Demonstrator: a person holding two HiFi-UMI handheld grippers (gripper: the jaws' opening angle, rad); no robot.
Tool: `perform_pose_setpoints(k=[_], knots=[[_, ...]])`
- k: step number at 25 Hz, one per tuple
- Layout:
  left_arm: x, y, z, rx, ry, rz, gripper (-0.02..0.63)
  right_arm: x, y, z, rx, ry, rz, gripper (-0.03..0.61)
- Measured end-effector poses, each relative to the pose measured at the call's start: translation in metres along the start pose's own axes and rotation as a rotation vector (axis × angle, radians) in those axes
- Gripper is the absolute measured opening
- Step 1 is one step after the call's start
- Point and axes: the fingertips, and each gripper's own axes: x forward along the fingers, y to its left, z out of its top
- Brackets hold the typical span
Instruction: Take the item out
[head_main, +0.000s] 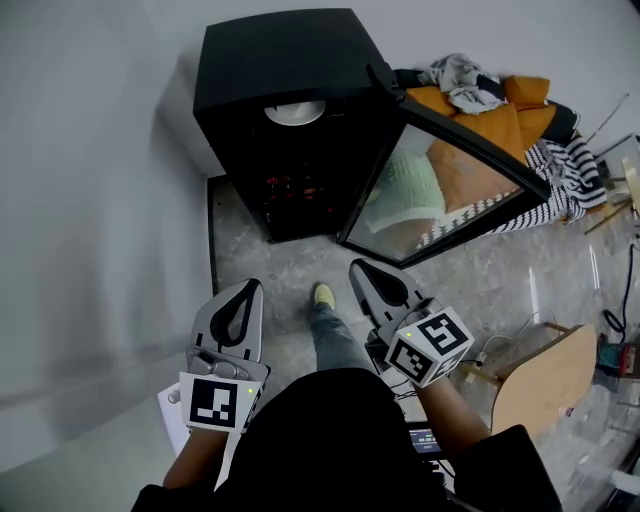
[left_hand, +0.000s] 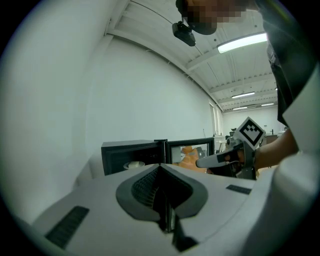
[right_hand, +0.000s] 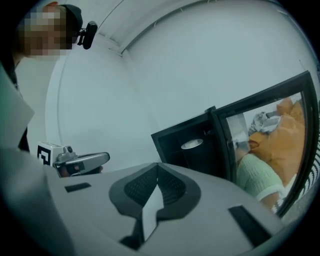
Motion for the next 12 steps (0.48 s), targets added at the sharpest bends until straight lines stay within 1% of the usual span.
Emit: perform_pose_setpoints(k=[6,9,12], knots=[[0.036,0.008,0.000,-0.005,0.032,-0.030,0.009,0.025,-0.023,0.013,-0.007,0.021,-0.004,0.006],[0.056,0.015,0.006,0.034,0.000,-0.043,0.008,0.037,-0.034,0.022,-0.004,0.023,0.002,0.006],[0.073,0.015,0.006,0.050,0.008,-0.050,0.008,0.043,-0.046,0.027,0.000,0.028,0.008,0.005]])
